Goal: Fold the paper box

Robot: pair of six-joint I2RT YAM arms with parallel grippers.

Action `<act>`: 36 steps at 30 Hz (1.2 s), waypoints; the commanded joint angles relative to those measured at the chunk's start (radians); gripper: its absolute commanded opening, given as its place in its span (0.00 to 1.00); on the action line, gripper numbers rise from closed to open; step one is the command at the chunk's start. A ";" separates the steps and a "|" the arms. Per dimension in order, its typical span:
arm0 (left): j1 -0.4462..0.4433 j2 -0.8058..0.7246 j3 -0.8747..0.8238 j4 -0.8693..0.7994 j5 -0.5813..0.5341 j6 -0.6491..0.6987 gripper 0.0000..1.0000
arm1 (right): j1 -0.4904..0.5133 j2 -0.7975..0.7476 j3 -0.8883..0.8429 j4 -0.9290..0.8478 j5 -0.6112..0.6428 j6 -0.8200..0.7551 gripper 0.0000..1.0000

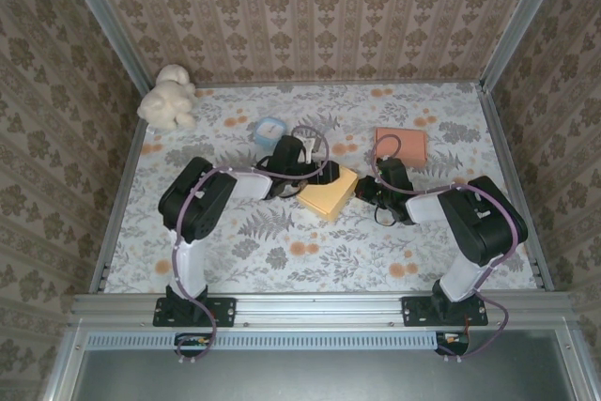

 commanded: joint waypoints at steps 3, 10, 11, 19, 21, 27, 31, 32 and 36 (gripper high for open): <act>0.005 -0.061 -0.084 0.072 0.042 -0.107 0.76 | 0.010 -0.012 -0.003 -0.061 0.059 -0.070 0.00; 0.054 -0.081 -0.130 0.115 0.042 -0.138 0.77 | 0.006 -0.123 -0.025 -0.184 0.085 -0.139 0.00; 0.055 -0.088 -0.135 0.113 0.034 -0.135 0.78 | 0.006 -0.142 -0.026 -0.209 0.085 -0.149 0.00; 0.053 -0.193 -0.220 0.073 -0.039 -0.087 0.78 | 0.014 -0.316 -0.142 -0.258 0.017 -0.131 0.00; 0.044 -0.223 -0.257 0.073 -0.055 -0.080 0.78 | 0.020 -0.365 -0.171 -0.261 -0.004 -0.121 0.00; 0.002 -0.302 -0.326 0.025 -0.127 -0.041 0.78 | 0.091 -0.458 -0.219 -0.313 -0.025 -0.106 0.00; -0.037 -0.331 -0.344 0.003 -0.169 -0.026 0.78 | 0.147 -0.493 -0.242 -0.309 -0.019 -0.077 0.00; -0.046 -0.334 -0.340 -0.006 -0.177 -0.022 0.78 | 0.161 -0.493 -0.245 -0.307 -0.015 -0.071 0.00; -0.076 -0.325 -0.326 -0.025 -0.193 -0.017 0.78 | 0.202 -0.468 -0.250 -0.266 -0.029 -0.048 0.00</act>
